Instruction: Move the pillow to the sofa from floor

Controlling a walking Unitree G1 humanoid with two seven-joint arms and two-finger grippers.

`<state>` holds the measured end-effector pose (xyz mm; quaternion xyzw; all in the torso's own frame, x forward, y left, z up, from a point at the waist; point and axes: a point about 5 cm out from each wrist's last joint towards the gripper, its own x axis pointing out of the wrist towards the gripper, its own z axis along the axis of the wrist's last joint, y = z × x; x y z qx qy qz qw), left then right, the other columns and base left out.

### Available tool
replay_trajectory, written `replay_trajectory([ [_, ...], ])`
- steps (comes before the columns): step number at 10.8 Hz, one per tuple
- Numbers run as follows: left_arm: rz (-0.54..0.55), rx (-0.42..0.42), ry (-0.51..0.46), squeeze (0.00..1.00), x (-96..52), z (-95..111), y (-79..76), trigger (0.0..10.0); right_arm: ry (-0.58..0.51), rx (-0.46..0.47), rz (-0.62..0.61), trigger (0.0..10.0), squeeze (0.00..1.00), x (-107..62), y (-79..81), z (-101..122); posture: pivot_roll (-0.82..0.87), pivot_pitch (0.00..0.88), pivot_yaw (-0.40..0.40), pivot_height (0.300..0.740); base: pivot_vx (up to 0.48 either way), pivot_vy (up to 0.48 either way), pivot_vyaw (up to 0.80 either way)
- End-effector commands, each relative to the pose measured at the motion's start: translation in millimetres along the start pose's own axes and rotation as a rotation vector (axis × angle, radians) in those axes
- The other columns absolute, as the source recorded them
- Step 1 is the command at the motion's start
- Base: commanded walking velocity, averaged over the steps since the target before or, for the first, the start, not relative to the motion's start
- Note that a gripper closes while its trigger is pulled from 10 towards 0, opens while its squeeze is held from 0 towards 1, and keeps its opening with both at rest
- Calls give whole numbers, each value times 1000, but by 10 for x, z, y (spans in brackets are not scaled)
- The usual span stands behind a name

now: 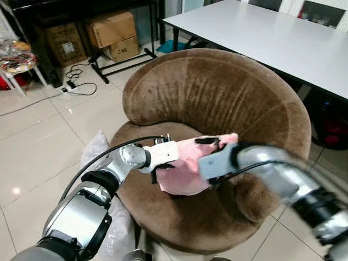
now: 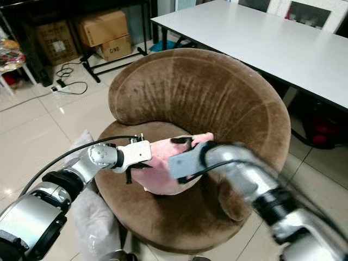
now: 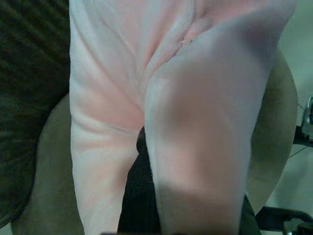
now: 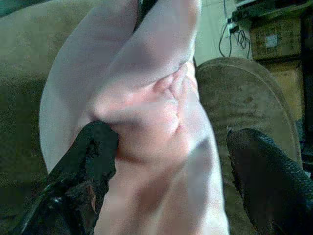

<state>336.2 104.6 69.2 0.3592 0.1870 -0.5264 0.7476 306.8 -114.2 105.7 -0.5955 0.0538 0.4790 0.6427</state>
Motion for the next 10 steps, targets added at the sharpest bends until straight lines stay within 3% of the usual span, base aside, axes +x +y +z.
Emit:
replay_trajectory([
  [1, -1, 0, -27, 0, -3, 98, 64, 0, 106, 26, -13, 10000, 0, 110, 67, -92, -134, 0, 17, 740, 0, 0, 0],
  [4, -24, 2, -32, 0, 19, 115, 36, 0, 298, 25, -55, 10000, 0, 179, 82, -291, -125, 0, 15, 740, 0, 0, 0],
  [6, -3, -31, -30, 0, -20, 76, 71, 0, 277, 9, -27, 10000, 0, 76, 90, -346, -127, 0, 13, 740, 0, 0, 0],
  [7, 24, -58, -29, 0, -64, 54, 125, 0, 258, -11, 19, 10000, 0, -53, 110, -375, -135, 0, 16, 740, 0, 0, 0],
  [10, 54, -64, -27, 0, -114, 62, 202, 0, 282, -59, 94, 10000, 0, -163, 182, -443, -135, 0, 14, 740, 0, 0, 0],
])
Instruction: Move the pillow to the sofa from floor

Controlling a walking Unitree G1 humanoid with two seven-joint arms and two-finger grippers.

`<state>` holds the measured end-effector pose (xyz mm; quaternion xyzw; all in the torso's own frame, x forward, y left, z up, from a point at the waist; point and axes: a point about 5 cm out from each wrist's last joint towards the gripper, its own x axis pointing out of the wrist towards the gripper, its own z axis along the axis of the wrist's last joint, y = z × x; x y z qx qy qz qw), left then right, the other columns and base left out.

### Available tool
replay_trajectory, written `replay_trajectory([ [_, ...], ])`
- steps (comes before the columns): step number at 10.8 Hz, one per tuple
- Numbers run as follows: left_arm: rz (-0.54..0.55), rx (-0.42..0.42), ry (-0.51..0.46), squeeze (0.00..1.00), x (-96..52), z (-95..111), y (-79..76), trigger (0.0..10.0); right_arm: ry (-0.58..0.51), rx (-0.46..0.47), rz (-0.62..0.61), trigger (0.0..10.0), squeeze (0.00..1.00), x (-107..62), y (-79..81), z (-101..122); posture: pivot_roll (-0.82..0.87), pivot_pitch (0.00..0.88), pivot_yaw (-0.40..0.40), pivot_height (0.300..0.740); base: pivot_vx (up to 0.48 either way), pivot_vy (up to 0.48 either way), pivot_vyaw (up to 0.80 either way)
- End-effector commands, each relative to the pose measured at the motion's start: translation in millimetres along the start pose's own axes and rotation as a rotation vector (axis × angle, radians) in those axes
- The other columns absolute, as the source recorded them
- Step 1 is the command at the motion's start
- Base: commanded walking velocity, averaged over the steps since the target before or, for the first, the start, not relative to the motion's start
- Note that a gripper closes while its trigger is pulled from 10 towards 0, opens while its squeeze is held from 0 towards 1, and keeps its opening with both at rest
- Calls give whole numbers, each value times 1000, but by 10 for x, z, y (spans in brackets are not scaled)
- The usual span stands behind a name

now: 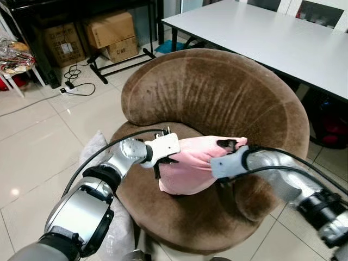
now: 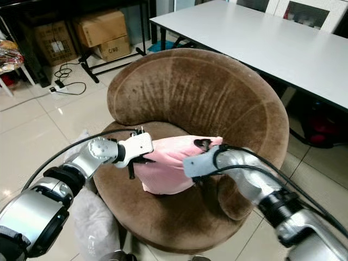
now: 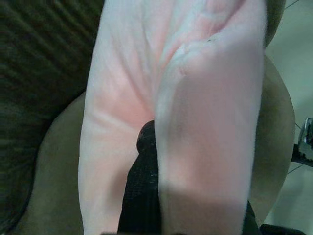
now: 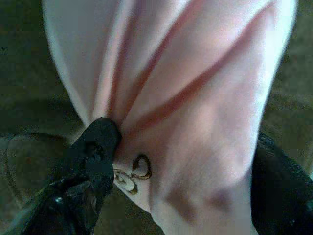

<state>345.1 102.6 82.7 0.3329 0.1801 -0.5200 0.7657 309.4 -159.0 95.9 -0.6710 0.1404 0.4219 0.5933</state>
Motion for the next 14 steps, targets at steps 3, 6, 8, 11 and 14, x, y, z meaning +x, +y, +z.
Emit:
replay_trajectory([
  [3, 15, -12, -1, 0, -41, -8, 45, 0, 23, 20, -6, 10000, 0, 70, 67, 77, -135, 0, 14, 740, 0, 0, 0],
  [6, -25, -3, -14, 0, 17, 28, -21, 0, 86, 86, -79, 10000, 0, 241, -18, 167, -118, 0, -2, 740, 0, 0, 0],
  [8, -58, 1, -22, 0, 29, 60, -36, 0, 113, 76, -63, 10000, 0, 307, 66, 142, -121, 0, 2, 740, 0, 0, 0],
  [11, -79, 6, -20, 0, 1, 59, -20, 0, 130, 105, -15, 0, 0, 295, 214, 38, -127, 0, 1, 740, 0, 0, 0],
  [14, -59, -8, -11, 0, -53, 11, 16, 0, 112, 129, 4, 0, 0, 306, 269, 51, -110, 0, -11, 740, 0, 0, 0],
])
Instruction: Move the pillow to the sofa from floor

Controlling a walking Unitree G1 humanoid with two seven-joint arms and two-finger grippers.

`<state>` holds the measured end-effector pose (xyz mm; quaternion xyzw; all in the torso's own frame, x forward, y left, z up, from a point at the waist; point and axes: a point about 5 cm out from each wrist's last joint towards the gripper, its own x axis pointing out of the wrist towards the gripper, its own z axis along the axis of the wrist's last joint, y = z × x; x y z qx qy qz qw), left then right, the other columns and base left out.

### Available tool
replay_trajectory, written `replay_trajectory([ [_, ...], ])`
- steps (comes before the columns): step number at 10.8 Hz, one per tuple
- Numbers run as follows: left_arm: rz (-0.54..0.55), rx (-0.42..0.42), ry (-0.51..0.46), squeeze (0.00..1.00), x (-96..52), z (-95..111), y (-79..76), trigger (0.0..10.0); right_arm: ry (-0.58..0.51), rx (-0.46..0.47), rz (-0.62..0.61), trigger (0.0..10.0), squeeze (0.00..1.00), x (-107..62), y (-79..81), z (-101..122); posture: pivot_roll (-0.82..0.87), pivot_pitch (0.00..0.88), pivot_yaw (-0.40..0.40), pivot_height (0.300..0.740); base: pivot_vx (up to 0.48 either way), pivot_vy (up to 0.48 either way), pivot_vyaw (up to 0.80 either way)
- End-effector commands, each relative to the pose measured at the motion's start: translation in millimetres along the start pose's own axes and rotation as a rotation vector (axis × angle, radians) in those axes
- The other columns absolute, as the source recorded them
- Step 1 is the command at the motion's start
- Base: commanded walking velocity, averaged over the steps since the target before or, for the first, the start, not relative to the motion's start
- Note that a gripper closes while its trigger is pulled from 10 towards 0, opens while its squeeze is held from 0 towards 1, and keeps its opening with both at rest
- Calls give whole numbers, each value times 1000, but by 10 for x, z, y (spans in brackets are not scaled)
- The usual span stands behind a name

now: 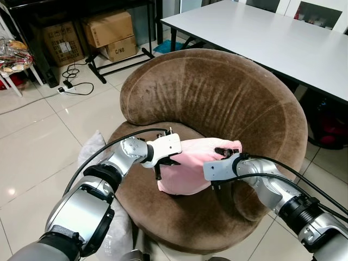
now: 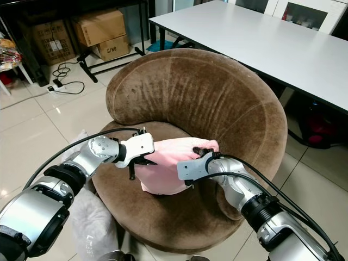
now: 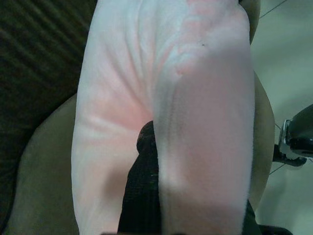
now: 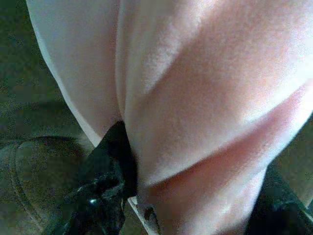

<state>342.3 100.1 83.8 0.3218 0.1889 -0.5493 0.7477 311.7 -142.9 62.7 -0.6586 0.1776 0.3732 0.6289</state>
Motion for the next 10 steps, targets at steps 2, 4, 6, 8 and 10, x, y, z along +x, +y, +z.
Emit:
replay_trajectory([
  [2, 25, -4, 7, 0, -79, -52, 42, 0, 11, 26, 45, 0, 0, 17, 139, -52, -109, 0, -12, 740, 0, 0, 0],
  [4, 35, -3, 11, 0, -90, -62, 51, 0, 4, 37, 57, 0, 0, 62, 205, -32, -104, 0, -15, 740, 0, 0, 0],
  [6, 43, -4, 12, 0, -101, -63, 63, 0, -1, 40, 64, 0, 0, 94, 233, -16, -99, 0, -17, 740, 0, 0, 0],
  [8, 52, -1, 16, 0, -115, -74, 72, 0, -4, 42, 56, 0, 0, 124, 225, -14, -98, 0, -15, 740, 0, 0, 0],
  [10, 60, 1, 17, 0, -123, -79, 79, 0, 0, 39, 42, 0, 0, 138, 210, -26, -94, 0, -17, 740, 0, 0, 0],
])
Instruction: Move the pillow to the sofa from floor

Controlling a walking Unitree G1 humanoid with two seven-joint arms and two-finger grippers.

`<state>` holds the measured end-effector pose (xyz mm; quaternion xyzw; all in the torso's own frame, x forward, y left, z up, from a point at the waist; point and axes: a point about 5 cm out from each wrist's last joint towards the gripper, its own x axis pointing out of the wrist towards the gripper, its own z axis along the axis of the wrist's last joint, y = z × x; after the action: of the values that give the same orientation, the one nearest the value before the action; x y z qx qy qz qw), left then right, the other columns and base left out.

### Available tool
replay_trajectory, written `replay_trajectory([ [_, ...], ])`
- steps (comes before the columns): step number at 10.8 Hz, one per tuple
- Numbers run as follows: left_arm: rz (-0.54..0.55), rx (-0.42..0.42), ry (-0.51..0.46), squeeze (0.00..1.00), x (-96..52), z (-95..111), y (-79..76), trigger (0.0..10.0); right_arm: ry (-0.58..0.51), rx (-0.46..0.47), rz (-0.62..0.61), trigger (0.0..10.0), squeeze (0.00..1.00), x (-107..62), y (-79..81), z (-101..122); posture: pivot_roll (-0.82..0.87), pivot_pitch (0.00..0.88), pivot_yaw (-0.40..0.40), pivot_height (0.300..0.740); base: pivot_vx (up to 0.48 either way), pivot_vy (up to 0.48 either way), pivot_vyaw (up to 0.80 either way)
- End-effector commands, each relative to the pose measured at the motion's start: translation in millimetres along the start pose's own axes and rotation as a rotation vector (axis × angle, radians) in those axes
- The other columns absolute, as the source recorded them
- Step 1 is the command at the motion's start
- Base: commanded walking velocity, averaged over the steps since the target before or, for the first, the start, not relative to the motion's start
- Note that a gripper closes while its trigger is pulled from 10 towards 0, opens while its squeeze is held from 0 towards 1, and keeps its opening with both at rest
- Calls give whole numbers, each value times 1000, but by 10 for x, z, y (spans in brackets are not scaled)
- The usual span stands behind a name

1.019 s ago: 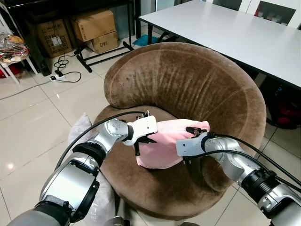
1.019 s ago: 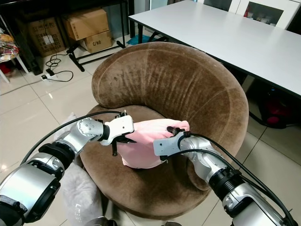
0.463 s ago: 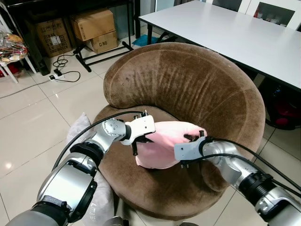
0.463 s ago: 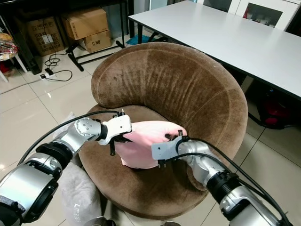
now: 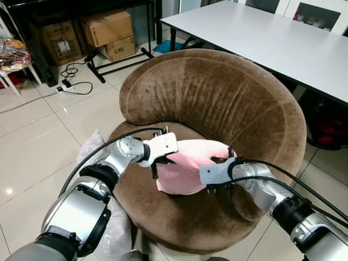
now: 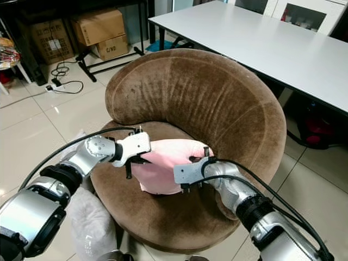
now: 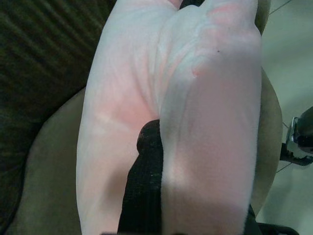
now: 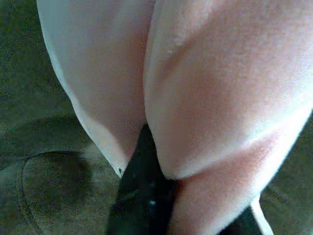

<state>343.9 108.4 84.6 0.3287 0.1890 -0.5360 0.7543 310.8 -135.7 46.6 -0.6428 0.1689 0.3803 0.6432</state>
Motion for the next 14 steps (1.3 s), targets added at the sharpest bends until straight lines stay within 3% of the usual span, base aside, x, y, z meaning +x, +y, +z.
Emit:
replay_trajectory([
  [1, 33, -1, 3, 0, -65, -28, 50, 0, 35, 21, 45, 0, 0, 14, 94, -97, -94, 0, -17, 740, 0, 0, 0],
  [3, 38, 0, 4, 0, -68, -31, 54, 0, 9, 71, 34, 0, 0, 33, 87, -90, -94, 0, -17, 740, 0, 0, 0],
  [5, 45, 0, 1, 0, -67, -37, 48, 0, -79, 126, 37, 0, 0, 63, 56, 54, -85, 0, -25, 740, 0, 0, 0],
  [6, 52, 2, -1, 0, -66, -39, 48, 2078, -92, 135, 34, 0, 0, 68, 44, 82, -82, 0, -29, 740, 0, 0, 0],
  [7, 70, -32, -32, 0, -73, -1, 79, 10000, -103, 142, 32, 0, 0, 74, 34, 91, -82, 0, -33, 740, 0, 0, 0],
  [8, 31, -28, -67, 1000, -100, 45, 81, 10000, -118, 164, 37, 0, 0, 82, 26, 104, -85, 0, -31, 740, 0, 0, 0],
  [12, 6, -20, -161, 1000, -309, 137, 106, 10000, -143, 258, 59, 0, 0, 128, 64, 159, -67, 0, -41, 740, 0, 0, 0],
  [14, 54, -19, -168, 1000, -545, 100, 68, 10000, -182, 287, 49, 0, 0, 23, -49, 181, -64, 0, -43, 740, 0, 0, 0],
])
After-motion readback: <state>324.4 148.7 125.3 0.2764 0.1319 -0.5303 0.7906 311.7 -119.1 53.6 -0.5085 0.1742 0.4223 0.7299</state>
